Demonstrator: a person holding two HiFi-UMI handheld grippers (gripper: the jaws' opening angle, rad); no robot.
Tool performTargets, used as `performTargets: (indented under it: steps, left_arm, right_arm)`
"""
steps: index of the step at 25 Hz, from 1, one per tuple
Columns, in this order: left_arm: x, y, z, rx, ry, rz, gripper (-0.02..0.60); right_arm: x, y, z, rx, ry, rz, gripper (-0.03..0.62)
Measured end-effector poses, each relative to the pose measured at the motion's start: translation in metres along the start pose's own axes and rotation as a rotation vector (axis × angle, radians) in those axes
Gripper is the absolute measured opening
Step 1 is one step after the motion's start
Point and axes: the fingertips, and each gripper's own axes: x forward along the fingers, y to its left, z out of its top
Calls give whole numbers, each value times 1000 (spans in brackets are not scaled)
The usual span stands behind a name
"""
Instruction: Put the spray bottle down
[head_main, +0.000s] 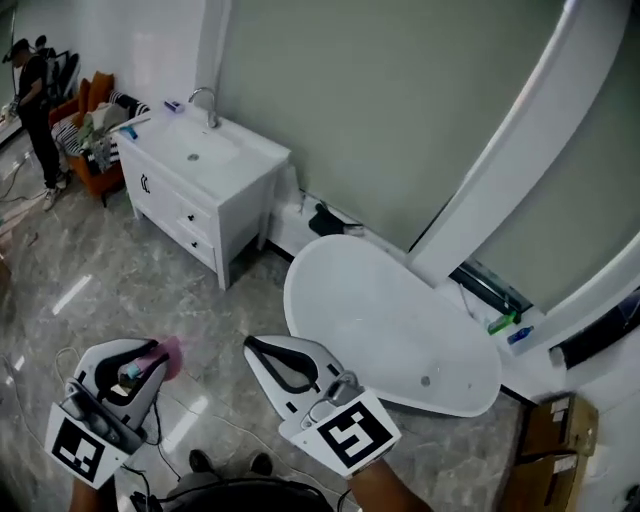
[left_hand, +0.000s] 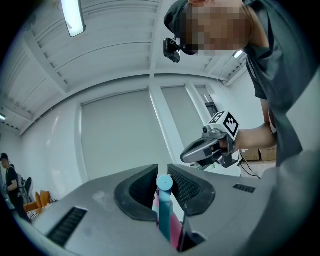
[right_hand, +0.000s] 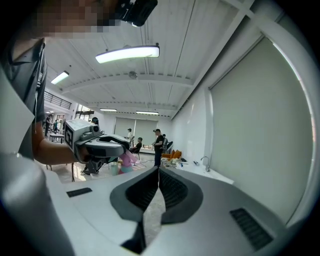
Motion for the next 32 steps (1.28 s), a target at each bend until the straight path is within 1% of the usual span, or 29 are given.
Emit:
performTargets:
  steps: [3,6,9,11,16,22,32]
  left_arm:
    - [31,-1,12,35,-30,-10,58]
    - [39,0,14,20,-7,-7,58]
    - [36,7,10,-2,9,0,58]
    - [33,14,7,-6,6,-8,59]
    - [24,37,1,-11,-11,-45,58]
    - [15,75,-9,-9,-40,-101,58]
    - [-5,133,-32,-24,-91,-162,58]
  right_arm:
    - [-9,-30,8,55,-36,-20,9]
    - [-12,-38,5,43,-12,-17,9]
    - [-7,-33,-5,22,37,5,9]
    - [-1,-30,-7,13,59,3,9]
    - [17,-28,1,2,68,-50,9]
    - [52,-23,10,1,79,-112,9]
    - [114,-2,20,-24,107,-172,9]
